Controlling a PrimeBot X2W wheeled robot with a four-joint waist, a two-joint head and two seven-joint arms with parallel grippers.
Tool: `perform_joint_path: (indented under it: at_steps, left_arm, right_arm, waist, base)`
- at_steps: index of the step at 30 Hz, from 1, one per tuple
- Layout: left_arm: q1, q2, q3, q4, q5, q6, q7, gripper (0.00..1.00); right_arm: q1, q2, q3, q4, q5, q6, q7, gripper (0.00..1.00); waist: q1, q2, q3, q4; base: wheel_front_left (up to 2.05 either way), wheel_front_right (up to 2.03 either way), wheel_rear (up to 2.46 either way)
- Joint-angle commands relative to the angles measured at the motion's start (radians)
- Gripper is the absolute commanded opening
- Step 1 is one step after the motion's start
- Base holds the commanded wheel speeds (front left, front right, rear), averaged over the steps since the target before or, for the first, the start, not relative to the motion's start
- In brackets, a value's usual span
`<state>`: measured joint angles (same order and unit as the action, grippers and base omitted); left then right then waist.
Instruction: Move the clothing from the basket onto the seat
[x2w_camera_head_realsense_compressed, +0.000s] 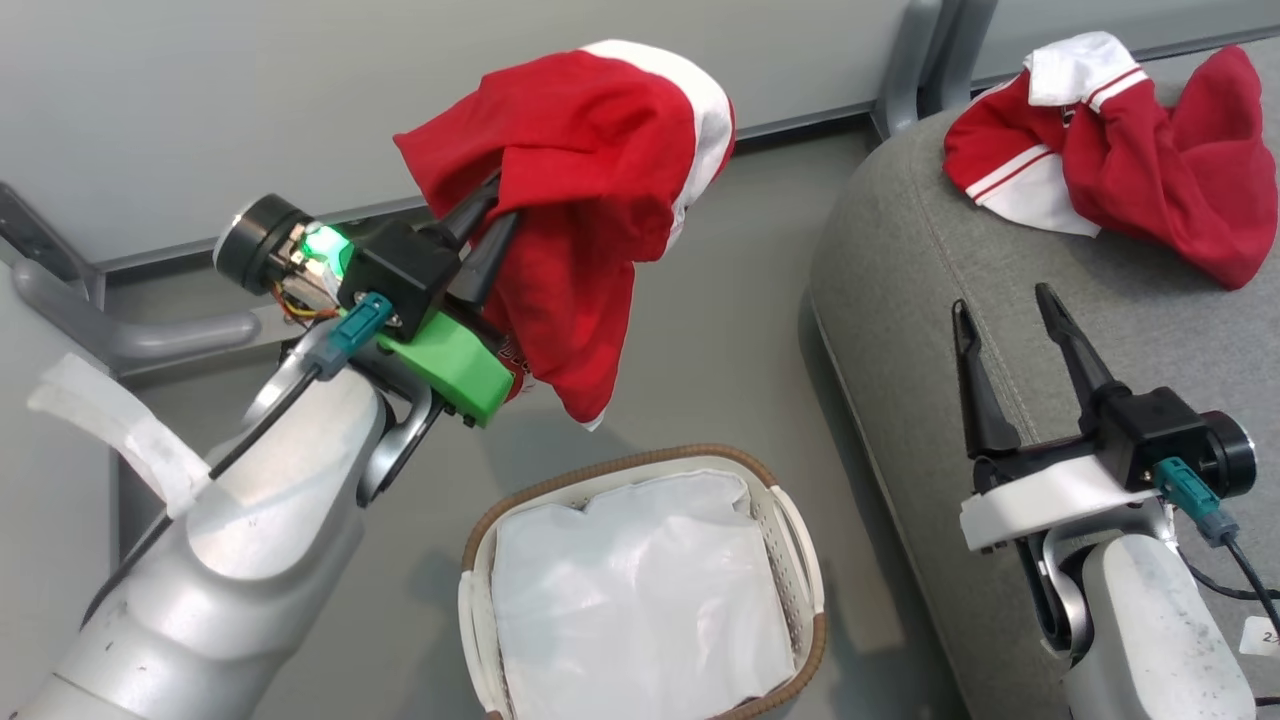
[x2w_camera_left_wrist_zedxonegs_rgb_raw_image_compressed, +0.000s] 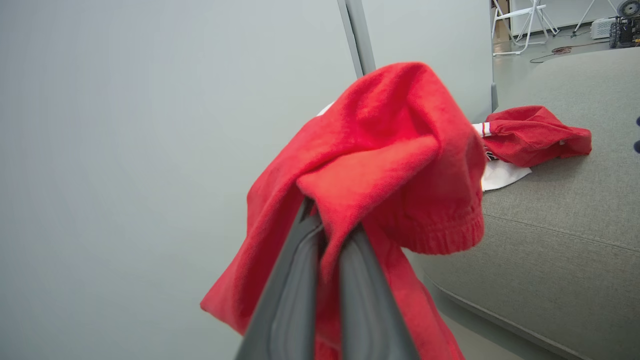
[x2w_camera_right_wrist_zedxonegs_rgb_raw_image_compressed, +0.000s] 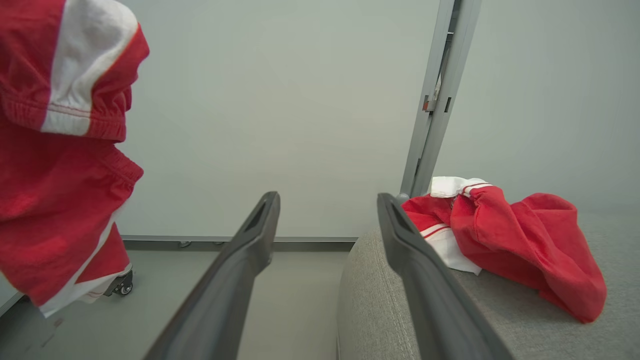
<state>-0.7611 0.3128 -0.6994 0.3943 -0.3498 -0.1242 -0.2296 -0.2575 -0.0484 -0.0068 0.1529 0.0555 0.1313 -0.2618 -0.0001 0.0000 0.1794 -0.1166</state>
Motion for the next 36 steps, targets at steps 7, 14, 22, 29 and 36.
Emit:
perform_joint_path:
  at_steps: [7,14,22,29,36]
  left_arm:
    - [-0.091,0.012,-0.023,-0.035,-0.029,-0.006,0.031,0.00]
    - [-0.155,-0.013,-0.056,-0.047,-0.051,-0.008,0.046,0.00]
    - [-0.220,-0.063,-0.111,-0.035,-0.065,-0.008,0.054,0.00]
    - [-0.271,-0.108,-0.166,-0.027,-0.091,-0.008,0.049,0.00]
    - [-0.279,-0.141,-0.196,-0.010,-0.117,-0.008,0.026,0.00]
  right_arm:
    - [0.024,-0.004,0.083,0.041,0.009,-0.001,-0.005,1.00]
    - [0.003,-0.004,0.245,0.076,0.042,-0.001,-0.005,1.00]
    - [-0.019,-0.004,0.440,0.113,0.106,-0.001,-0.005,1.00]
    - [-0.078,-0.004,0.520,0.153,0.162,-0.001,-0.005,1.00]
    - [-0.155,-0.004,0.508,0.160,0.182,-0.001,-0.005,1.00]
  waist:
    - [0.0001,0.0000,-0.091,0.026]
    - [0.0001,0.0000,-0.117,0.045]
    - [0.0001,0.0000,-0.135,0.070]
    - [0.0001,0.0000,-0.137,0.095]
    - [0.0001,0.0000,-0.137,0.108]
  base:
    - [0.00,0.00,0.00]
    - [0.00,0.00,0.00]
    - [0.00,0.00,0.00]
    - [0.00,0.00,0.00]
    - [0.00,0.00,0.00]
